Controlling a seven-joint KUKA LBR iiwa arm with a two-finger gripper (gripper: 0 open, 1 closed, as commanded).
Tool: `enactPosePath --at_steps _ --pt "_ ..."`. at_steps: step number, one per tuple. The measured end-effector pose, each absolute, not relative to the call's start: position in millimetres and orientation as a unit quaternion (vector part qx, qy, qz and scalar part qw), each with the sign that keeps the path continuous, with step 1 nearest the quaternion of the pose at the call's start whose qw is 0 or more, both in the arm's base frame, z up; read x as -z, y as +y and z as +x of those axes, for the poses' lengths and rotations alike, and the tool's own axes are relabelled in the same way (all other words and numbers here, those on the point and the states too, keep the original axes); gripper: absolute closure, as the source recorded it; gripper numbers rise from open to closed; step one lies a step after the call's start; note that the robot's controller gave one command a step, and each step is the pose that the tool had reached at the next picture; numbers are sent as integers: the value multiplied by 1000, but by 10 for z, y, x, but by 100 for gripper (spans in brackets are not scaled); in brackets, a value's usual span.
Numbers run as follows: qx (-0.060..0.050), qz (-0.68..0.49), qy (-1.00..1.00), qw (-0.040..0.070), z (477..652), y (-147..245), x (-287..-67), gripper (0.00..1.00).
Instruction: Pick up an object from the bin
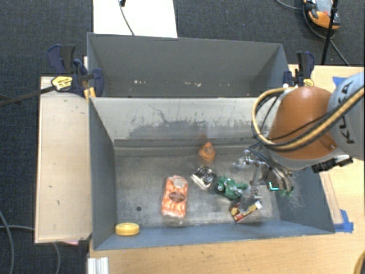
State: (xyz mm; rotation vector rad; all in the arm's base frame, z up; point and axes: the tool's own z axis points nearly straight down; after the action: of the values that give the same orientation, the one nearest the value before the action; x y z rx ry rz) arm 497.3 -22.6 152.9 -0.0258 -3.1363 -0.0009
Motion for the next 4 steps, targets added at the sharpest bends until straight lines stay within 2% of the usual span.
enactPosePath --at_steps 1,2,3,4 --pt "0 -8 -1000 -1 4993 -226 -1563 0" --pt "0 -44 -999 -3 4952 -245 -1105 0" --pt "0 -57 -998 -2 4921 -235 -1059 0" --pt "0 -61 -998 -2 4919 -230 -1295 0"
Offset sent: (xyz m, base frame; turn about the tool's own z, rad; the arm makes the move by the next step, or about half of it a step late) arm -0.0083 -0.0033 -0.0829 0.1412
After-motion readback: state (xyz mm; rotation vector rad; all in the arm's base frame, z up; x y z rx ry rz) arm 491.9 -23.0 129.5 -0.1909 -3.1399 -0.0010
